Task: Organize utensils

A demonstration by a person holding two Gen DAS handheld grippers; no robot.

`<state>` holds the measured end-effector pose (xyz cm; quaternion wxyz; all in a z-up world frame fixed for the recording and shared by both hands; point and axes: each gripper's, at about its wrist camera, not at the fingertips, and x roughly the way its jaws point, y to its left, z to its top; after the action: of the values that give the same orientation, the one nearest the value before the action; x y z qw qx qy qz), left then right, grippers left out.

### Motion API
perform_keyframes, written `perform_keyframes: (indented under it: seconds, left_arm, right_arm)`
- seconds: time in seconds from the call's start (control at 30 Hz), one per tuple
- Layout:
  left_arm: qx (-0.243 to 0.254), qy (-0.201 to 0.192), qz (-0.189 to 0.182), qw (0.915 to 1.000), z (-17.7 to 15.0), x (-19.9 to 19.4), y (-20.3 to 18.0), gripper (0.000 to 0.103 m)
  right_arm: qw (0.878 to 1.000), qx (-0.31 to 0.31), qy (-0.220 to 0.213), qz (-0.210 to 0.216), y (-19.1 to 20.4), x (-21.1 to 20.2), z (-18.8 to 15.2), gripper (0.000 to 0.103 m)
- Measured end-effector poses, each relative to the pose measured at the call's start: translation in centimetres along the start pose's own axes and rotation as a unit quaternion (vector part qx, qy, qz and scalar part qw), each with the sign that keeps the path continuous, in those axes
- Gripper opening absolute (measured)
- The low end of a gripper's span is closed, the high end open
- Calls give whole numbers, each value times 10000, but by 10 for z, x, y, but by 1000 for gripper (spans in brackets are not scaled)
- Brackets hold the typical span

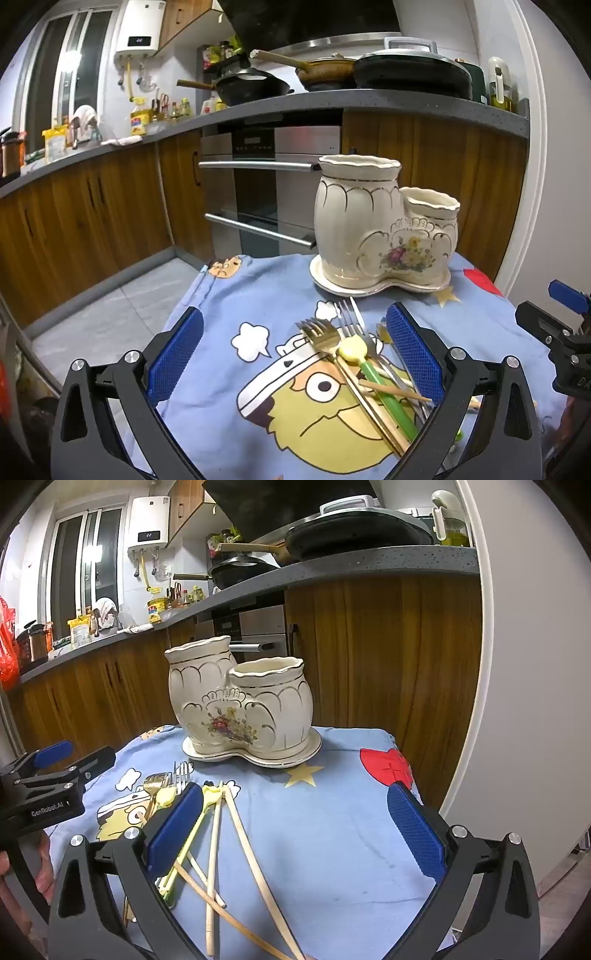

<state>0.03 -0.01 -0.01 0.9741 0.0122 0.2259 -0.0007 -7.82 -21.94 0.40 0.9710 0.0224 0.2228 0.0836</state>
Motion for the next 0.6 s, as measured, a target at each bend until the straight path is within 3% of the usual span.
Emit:
perform_keyframes:
  seconds: [0.6]
  left_arm:
    - [-43, -17, -31, 10000, 0, 0, 1, 98]
  right_arm:
    - [9999, -63, 60, -61, 2, 3, -1, 99]
